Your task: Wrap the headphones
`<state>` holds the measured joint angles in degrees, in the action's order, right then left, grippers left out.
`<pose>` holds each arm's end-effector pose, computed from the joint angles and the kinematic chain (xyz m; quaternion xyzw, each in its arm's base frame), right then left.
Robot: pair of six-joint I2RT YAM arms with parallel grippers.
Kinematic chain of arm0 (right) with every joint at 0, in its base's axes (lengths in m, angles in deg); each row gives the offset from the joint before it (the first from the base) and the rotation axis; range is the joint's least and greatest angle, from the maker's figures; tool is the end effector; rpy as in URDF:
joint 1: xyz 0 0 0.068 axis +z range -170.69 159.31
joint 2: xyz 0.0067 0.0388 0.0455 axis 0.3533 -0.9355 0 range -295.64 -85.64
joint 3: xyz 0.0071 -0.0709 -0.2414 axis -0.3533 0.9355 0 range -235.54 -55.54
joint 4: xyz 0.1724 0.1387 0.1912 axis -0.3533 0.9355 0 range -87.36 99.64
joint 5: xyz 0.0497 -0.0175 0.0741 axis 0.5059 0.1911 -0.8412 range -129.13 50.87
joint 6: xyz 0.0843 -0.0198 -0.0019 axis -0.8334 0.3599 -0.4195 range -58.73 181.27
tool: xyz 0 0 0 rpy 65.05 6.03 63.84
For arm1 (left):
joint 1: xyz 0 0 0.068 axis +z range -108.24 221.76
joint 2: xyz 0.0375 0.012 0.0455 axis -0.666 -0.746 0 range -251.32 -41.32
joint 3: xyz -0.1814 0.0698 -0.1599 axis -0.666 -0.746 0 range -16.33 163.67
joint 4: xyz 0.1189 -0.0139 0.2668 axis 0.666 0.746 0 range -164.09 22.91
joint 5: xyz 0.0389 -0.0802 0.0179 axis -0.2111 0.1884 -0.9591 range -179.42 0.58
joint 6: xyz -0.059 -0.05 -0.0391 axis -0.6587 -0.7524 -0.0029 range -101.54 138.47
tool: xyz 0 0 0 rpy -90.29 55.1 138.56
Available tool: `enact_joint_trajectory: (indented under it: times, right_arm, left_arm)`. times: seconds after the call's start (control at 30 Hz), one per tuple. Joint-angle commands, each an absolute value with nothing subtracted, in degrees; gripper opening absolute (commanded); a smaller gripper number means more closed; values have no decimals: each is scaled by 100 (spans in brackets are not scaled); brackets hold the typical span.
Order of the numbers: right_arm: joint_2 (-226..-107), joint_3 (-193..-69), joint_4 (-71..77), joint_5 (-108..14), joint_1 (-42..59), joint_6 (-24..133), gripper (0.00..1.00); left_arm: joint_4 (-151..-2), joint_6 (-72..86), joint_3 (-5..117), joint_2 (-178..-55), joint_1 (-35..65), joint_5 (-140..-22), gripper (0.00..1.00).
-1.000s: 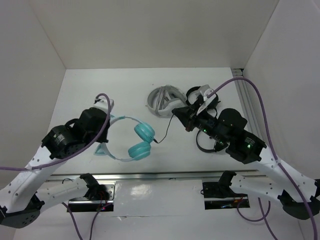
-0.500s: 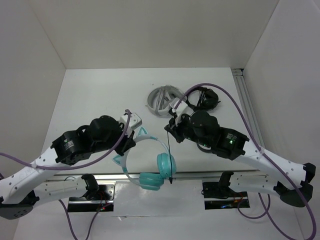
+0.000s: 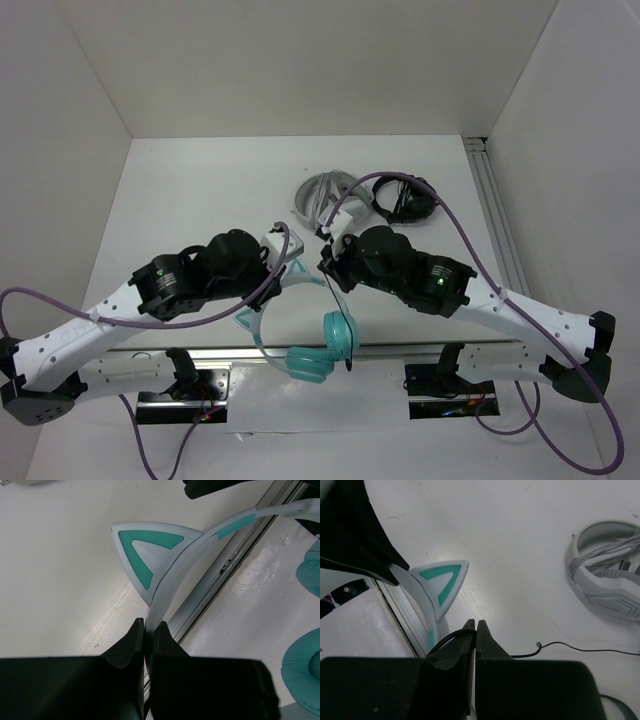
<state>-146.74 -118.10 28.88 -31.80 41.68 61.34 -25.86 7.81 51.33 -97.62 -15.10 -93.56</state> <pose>0.1549 0.2749 0.3297 -0.4063 0.7367 0.2321 0.4882 0.1504 -0.2200 0.3382 0.3358 0.8285 -0.2215 0.3895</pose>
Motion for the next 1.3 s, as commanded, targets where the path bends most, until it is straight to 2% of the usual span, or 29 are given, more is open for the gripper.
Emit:
enact_joint_trajectory:
  times: [0.0, 0.2, 0.47, 0.77, 1.03, 1.07, 1.17, 1.2, 1.27]
  right_arm:
    - [-14619, -12111, 2698, -2947, 4180, 6171, 0]
    - [-14514, -11997, 2698, -2947, 4180, 6171, 0]
    - [-14865, -11663, 2540, -2595, 4180, 6223, 0]
    - [-15454, -11540, 2365, -2542, 4180, 6276, 0]
    - [-15279, -11117, 1277, -3622, 3907, 6162, 1]
    - [-15279, -11048, 1127, -3858, 3907, 6101, 3]
    - [-15279, -10845, 406, -4281, 3855, 6039, 29]
    - [-15392, -10793, 204, -4491, 3855, 6039, 41]
    - [-15524, -10722, -376, -4555, 3855, 5977, 50]
  left_arm:
    - [-2821, 695, 5398, -9968, -1642, -9206, 0]
    - [-2926, 634, 5398, -10074, -1695, -9260, 0]
    - [-3111, 739, 5398, -9644, -1695, -8556, 0]
    - [-3523, 739, 5398, -8818, -1695, -8301, 0]
    - [-3875, 458, 5460, -7974, -1695, -8512, 0]
    - [-3989, 327, 5460, -7912, -1695, -8572, 0]
    - [-4174, 186, 5337, -7737, -1695, -8573, 0]
    - [-4244, 185, 5276, -7736, -1695, -8512, 0]
    - [-4245, 80, 5275, -7736, -1695, -8512, 0]
